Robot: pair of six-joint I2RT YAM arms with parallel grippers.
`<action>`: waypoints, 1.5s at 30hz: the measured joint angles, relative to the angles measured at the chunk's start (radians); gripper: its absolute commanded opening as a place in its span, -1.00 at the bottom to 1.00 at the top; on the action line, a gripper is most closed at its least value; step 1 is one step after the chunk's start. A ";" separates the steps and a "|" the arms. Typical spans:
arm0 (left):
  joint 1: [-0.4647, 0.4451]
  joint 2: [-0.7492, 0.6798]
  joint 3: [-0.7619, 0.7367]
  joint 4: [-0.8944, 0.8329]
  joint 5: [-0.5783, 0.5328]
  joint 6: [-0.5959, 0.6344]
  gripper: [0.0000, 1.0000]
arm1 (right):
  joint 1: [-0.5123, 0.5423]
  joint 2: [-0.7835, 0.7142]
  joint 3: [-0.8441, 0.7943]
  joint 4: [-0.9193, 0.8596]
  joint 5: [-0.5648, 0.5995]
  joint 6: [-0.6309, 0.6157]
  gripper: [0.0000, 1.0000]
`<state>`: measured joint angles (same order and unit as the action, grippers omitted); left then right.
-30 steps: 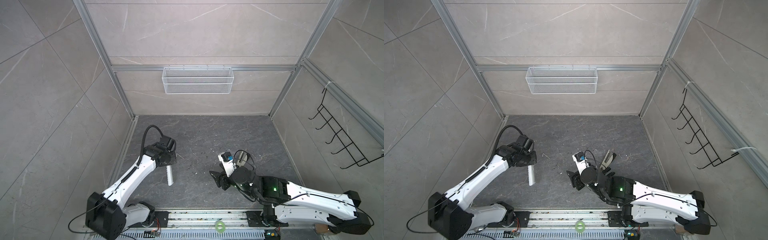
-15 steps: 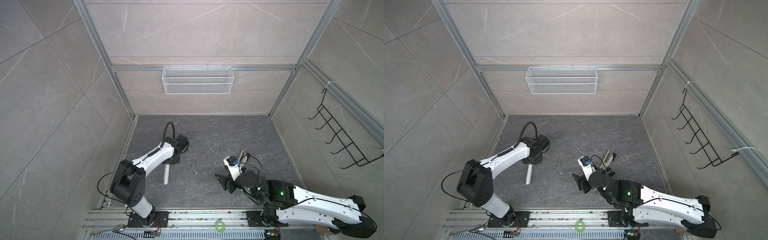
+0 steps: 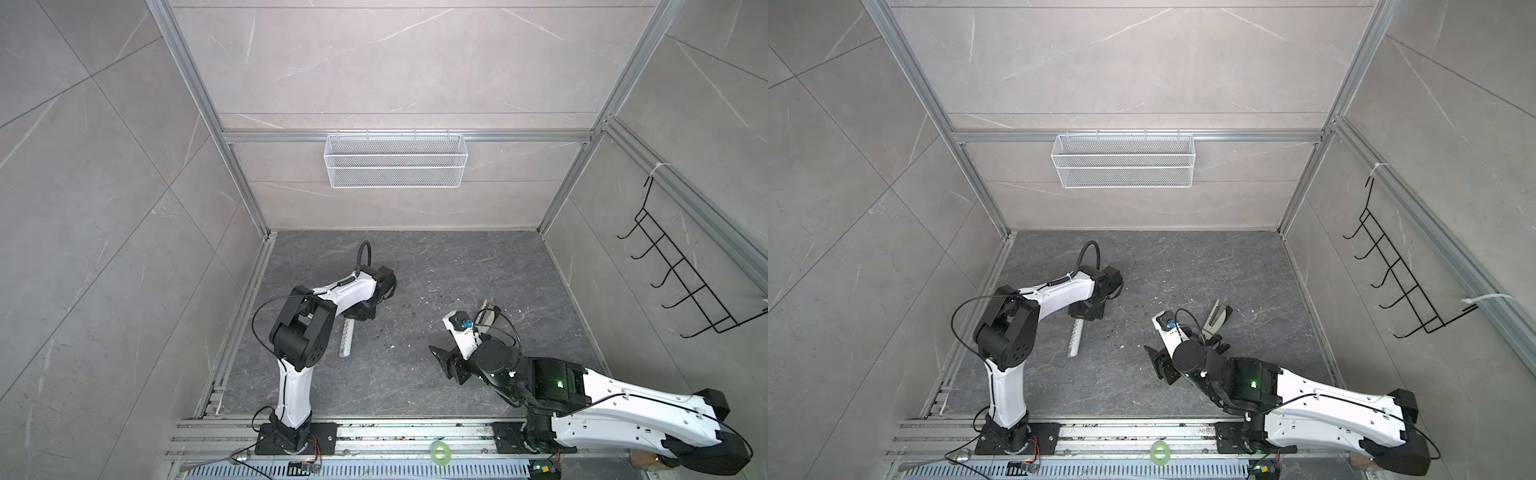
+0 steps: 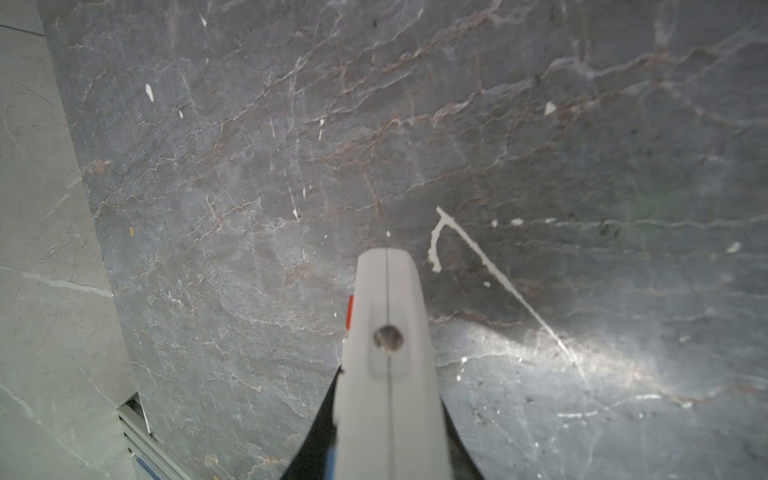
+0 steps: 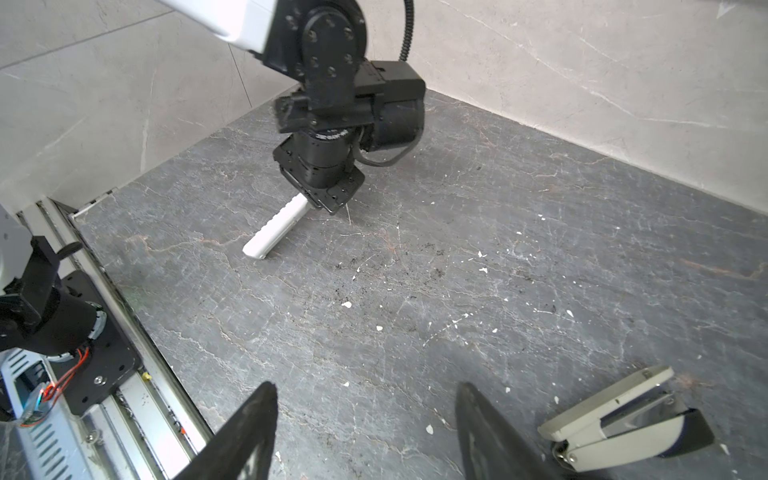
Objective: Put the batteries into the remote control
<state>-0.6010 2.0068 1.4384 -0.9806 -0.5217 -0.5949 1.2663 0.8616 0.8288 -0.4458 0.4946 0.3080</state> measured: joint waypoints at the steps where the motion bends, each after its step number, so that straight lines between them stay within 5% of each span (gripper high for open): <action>1: -0.002 0.009 0.009 0.001 0.000 0.000 -1.00 | 0.000 -0.002 0.002 0.000 0.002 -0.004 0.38; 8: -0.012 0.027 0.020 -0.001 0.006 0.002 -0.79 | -0.005 -0.043 0.002 -0.006 0.038 -0.015 0.37; 13: -0.024 0.044 0.026 -0.004 0.006 0.005 -0.43 | -0.008 -0.045 0.002 -0.008 0.052 -0.018 0.37; 32: -0.061 0.060 0.033 0.047 0.069 -0.031 0.01 | -0.008 -0.157 -0.002 -0.072 0.132 -0.016 0.39; 45: -0.068 -0.140 -0.024 0.073 0.136 -0.014 0.17 | -0.011 -0.091 -0.006 -0.139 0.268 0.006 0.80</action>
<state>-0.6689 1.8671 1.4139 -0.9073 -0.3859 -0.6094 1.2552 0.7708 0.8230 -0.5846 0.7628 0.3138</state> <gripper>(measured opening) 0.575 0.862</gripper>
